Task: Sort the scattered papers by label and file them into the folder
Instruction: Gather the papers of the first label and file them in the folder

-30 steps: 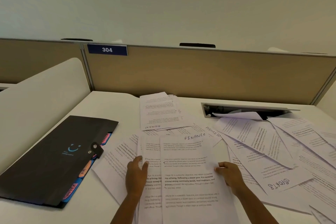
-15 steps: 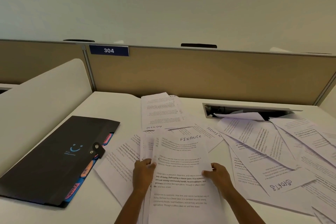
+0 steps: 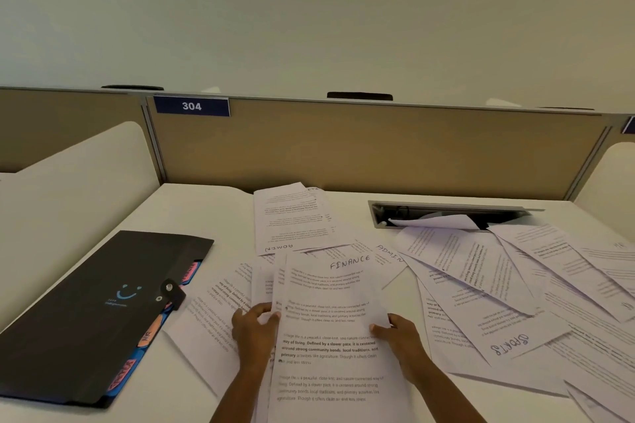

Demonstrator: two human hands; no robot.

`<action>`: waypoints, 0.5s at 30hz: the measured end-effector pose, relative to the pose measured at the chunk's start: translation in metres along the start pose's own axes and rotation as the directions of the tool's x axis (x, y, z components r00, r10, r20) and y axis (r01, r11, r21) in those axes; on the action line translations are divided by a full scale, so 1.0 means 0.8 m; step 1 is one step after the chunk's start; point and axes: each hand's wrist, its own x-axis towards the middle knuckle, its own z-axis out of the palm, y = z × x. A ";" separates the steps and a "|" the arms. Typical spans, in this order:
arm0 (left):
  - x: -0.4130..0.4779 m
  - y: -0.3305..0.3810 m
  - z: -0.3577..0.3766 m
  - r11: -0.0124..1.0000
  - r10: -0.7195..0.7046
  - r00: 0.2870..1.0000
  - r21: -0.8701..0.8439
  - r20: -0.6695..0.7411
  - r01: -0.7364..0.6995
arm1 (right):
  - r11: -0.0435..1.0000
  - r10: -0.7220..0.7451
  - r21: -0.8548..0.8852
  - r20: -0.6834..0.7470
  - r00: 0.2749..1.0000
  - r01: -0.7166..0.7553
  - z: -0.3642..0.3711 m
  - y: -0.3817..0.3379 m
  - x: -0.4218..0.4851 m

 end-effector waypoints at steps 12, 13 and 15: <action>-0.018 0.043 -0.021 0.937 0.221 0.975 -0.283 0.023 -0.206 | 0.992 -0.098 0.081 -0.012 0.995 0.099 -0.006 -0.029 -0.009; -0.020 0.051 -0.023 0.919 0.263 0.965 -0.307 0.006 -0.249 | 0.986 -0.136 0.096 -0.016 0.991 0.137 -0.007 -0.037 -0.010; -0.019 0.064 -0.026 0.891 0.338 0.941 -0.314 -0.024 -0.328 | 0.965 -0.222 0.139 -0.021 0.975 0.223 -0.010 -0.054 -0.016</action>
